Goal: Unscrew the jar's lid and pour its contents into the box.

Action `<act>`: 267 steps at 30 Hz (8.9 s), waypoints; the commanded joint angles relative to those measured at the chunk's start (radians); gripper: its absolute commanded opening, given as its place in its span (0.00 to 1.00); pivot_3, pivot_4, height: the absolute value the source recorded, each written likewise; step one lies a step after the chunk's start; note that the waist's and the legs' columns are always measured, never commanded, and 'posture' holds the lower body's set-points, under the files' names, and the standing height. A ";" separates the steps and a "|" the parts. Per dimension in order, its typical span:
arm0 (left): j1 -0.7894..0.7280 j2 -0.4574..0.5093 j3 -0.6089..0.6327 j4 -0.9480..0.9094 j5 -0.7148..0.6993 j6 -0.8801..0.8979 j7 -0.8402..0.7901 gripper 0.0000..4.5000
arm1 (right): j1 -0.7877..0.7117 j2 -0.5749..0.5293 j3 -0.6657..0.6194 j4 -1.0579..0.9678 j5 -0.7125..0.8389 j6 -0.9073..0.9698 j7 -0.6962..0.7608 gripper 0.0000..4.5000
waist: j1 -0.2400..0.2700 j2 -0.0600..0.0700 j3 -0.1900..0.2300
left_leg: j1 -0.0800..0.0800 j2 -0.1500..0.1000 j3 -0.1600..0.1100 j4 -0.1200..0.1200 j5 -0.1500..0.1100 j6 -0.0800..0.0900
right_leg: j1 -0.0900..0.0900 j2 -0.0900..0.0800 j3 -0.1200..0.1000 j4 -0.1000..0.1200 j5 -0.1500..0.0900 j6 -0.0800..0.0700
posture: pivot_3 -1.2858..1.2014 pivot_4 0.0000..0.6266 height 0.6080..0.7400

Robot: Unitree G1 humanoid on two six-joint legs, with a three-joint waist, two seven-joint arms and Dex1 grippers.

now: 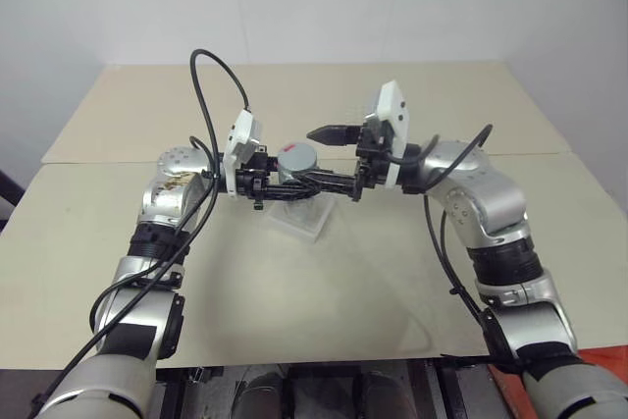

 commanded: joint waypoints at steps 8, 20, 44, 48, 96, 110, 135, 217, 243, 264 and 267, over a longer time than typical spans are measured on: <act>0.002 0.012 0.009 -0.055 -0.026 -0.001 -0.032 0.45 | 0.043 -0.060 -0.108 -0.039 0.014 -0.018 -0.014 0.98 | 0.003 0.000 0.000 | 0.000 0.000 0.000 0.000 0.000 0.000 | 0.000 0.000 0.000 0.000 0.000 0.000 | 0.52 0.24 1.00; 0.000 -0.002 0.011 -0.039 -0.013 -0.017 0.001 0.45 | 0.082 -0.091 -0.103 -0.170 0.060 0.057 0.008 0.98 | 0.003 0.000 0.000 | 0.000 0.000 0.000 0.000 0.000 0.000 | 0.000 0.000 0.000 0.000 0.000 0.000 | 0.52 0.24 1.00; 0.002 -0.003 0.012 -0.044 -0.012 -0.018 0.001 0.45 | -0.088 0.005 0.016 -0.190 0.062 0.291 -0.134 0.98 | 0.003 0.000 0.000 | 0.000 0.000 -0.001 0.000 0.000 0.000 | 0.000 0.000 0.000 0.000 0.000 0.000 | 0.52 0.24 1.00; 0.006 -0.001 0.012 -0.051 -0.014 -0.016 0.001 0.45 | -0.095 0.010 0.026 -0.186 0.054 0.287 -0.138 0.98 | 0.002 0.000 0.000 | 0.000 0.000 0.000 0.000 0.000 0.000 | 0.000 0.000 0.000 0.000 0.000 0.000 | 0.52 0.24 1.00; 0.046 0.009 -0.013 -0.082 -0.008 0.001 -0.018 0.45 | -0.128 0.013 0.009 -0.150 0.000 0.255 -0.089 0.61 | 0.001 0.000 0.000 | 0.000 0.000 0.000 0.000 0.000 0.000 | 0.000 0.000 0.000 0.000 0.000 0.000 | 0.52 0.24 1.00; 0.074 0.017 -0.022 -0.097 -0.002 0.003 -0.017 0.45 | -0.200 -0.027 -0.109 -0.083 0.084 0.266 -0.049 0.61 | 0.002 0.000 0.000 | 0.000 0.000 0.000 0.000 0.000 0.000 | 0.000 0.000 0.000 0.000 0.000 0.000 | 0.52 0.24 1.00; 0.056 0.092 0.084 -0.082 -0.018 -0.019 0.075 0.45 | 0.427 -0.108 -0.126 -0.019 -0.241 0.026 -0.357 0.61 | 0.003 0.000 0.000 | 0.001 0.000 0.000 0.000 0.000 0.000 | 0.001 0.000 0.000 -0.001 0.000 0.000 | 0.52 0.24 1.00; 0.124 -0.014 0.011 -0.024 0.172 -0.316 1.114 0.45 | 0.080 -0.283 -0.117 -0.201 0.168 0.444 0.011 0.99 | 0.002 0.000 0.000 | -0.004 0.001 0.004 0.003 0.001 -0.002 | -0.006 -0.001 -0.002 0.003 0.000 0.001 | 0.52 0.24 1.00; 0.487 -0.066 0.133 -0.348 0.176 -0.125 1.111 0.99 | 0.135 -0.281 -0.144 -0.243 0.183 0.440 -0.001 1.00 | 0.016 0.000 0.000 | 0.002 0.001 0.002 0.001 0.001 -0.001 | 0.001 -0.002 -0.001 0.001 0.000 0.000 | 0.52 0.24 1.00; 0.834 0.446 0.381 -0.846 -0.262 0.093 0.361 0.99 | 0.489 -0.406 -0.310 -0.328 0.121 0.119 0.084 1.00 | 0.026 0.000 0.000 | 0.005 0.002 0.003 -0.003 0.000 -0.001 | 0.002 -0.002 0.001 0.000 0.000 -0.001 | 0.52 0.24 1.00; 0.819 0.447 0.393 -0.840 -0.270 0.091 0.359 0.99 | 0.522 -0.439 -0.340 -0.318 0.123 0.086 0.111 1.00 | 0.026 0.000 0.000 | 0.005 0.002 0.003 -0.003 0.000 -0.001 | 0.002 -0.002 0.001 -0.001 0.000 -0.001 | 0.52 0.24 1.00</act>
